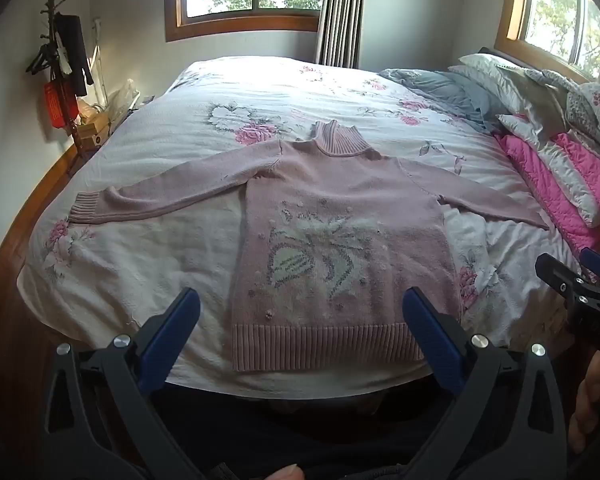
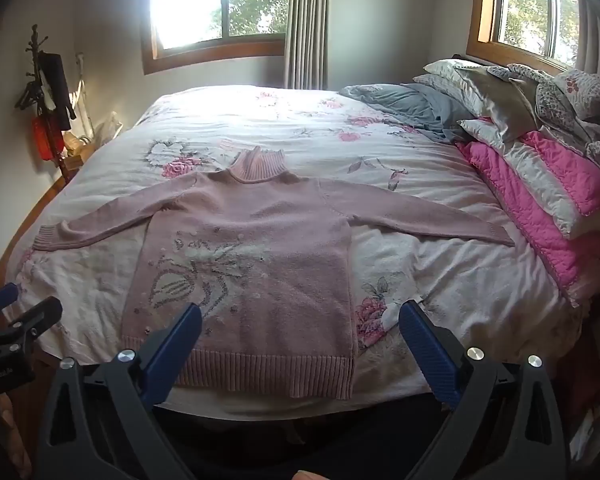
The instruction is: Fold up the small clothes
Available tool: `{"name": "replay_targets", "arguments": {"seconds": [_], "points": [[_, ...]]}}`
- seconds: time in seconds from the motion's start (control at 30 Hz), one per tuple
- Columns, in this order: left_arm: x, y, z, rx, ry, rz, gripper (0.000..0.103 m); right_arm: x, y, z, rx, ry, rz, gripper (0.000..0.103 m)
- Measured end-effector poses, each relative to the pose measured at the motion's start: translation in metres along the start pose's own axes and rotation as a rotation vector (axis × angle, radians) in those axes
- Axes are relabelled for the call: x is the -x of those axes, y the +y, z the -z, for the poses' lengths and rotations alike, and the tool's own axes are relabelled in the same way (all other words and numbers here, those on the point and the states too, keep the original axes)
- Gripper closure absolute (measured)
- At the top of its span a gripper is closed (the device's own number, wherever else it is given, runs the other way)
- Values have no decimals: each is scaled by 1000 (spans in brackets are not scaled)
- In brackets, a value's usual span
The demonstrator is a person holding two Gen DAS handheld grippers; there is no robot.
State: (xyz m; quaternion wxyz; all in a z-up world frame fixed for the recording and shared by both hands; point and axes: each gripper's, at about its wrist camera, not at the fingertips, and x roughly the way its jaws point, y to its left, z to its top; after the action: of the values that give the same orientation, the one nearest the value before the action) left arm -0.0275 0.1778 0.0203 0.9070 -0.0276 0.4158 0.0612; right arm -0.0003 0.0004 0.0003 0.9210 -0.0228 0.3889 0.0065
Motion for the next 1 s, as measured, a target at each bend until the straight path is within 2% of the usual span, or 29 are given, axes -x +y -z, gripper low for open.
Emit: {"name": "replay_targets", "arguments": {"seconds": [0.87, 1.0], "points": [[2, 2, 0, 2, 4, -6, 3, -5, -11, -4, 6, 7, 0, 4], [1, 3, -2, 1, 3, -10, 3, -4, 0, -3, 13, 8, 3, 4]]}}
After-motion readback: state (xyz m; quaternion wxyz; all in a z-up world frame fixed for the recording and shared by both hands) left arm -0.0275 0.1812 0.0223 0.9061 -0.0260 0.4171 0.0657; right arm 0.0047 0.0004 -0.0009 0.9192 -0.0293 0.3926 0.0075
